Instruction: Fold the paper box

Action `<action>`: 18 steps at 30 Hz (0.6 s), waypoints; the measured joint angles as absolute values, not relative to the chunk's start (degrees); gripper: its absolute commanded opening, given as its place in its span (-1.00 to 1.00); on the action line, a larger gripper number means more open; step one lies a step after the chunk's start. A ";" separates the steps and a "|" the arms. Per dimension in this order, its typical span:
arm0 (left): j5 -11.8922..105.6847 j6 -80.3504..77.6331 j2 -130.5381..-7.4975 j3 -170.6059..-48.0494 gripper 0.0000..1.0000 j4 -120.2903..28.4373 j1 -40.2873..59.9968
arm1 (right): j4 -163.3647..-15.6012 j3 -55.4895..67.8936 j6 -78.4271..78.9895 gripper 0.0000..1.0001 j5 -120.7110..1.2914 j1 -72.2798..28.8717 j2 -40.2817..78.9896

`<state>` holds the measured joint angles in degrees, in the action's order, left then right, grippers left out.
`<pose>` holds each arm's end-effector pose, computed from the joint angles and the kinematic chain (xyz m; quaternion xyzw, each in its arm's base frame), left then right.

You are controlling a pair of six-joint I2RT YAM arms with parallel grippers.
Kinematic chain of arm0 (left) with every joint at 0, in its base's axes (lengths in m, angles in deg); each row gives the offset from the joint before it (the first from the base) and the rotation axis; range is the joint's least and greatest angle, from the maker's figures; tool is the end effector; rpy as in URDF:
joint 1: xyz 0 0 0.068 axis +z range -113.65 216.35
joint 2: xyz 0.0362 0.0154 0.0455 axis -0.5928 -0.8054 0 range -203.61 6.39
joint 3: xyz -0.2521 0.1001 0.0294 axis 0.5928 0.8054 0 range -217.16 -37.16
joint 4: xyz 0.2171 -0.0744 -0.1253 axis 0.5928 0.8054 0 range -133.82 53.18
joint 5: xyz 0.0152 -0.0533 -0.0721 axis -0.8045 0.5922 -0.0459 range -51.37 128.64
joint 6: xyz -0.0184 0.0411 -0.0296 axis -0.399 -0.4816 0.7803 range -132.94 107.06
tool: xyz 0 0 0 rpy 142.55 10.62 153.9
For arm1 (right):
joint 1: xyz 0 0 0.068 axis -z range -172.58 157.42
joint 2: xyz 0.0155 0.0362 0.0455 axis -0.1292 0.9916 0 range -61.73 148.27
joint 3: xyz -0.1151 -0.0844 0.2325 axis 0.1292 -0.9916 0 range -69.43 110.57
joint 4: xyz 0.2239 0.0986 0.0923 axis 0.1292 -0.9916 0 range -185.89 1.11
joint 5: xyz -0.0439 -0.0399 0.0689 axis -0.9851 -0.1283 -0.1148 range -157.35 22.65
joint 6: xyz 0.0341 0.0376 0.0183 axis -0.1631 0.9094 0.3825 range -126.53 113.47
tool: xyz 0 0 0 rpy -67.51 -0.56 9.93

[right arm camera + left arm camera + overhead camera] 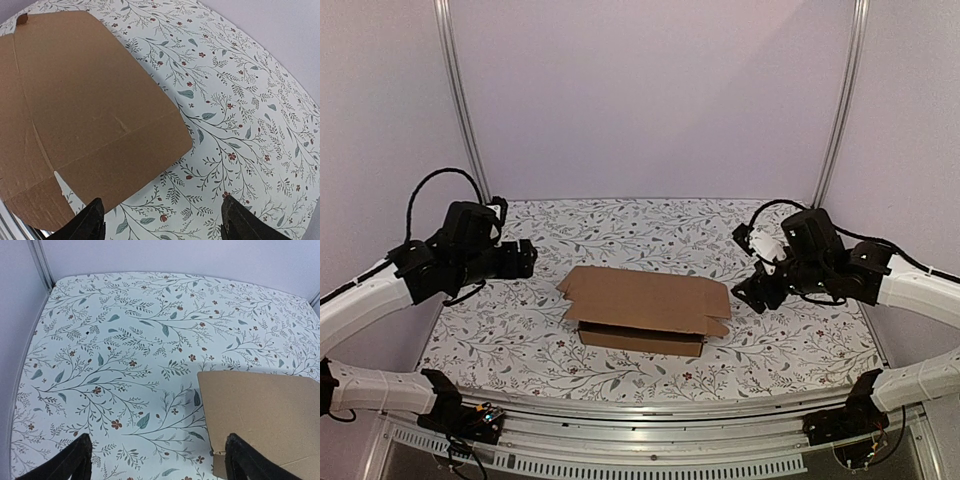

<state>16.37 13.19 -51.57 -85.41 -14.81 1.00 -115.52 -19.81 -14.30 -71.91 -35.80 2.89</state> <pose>0.1831 -0.1135 0.2883 -0.0121 0.8884 -0.0674 0.4538 0.1775 0.1629 0.2737 -0.3777 0.8297 0.0901 0.4010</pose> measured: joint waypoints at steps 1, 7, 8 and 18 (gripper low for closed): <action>16.50 13.19 -51.02 -85.34 0.82 -14.83 1.00 | -116.90 -19.11 -16.14 0.59 -72.72 -36.83 2.65; 17.01 13.24 -48.88 -84.64 0.82 -14.90 1.00 | -125.44 -17.12 -26.50 0.59 -76.15 -42.16 2.48; 17.09 13.24 -48.68 -84.42 0.82 -14.92 1.00 | -126.78 -17.14 -28.16 0.59 -76.45 -42.79 2.50; 19.35 14.57 -48.26 -80.56 0.82 -16.77 1.00 | -125.49 -20.05 -37.54 0.47 -78.12 -44.70 5.19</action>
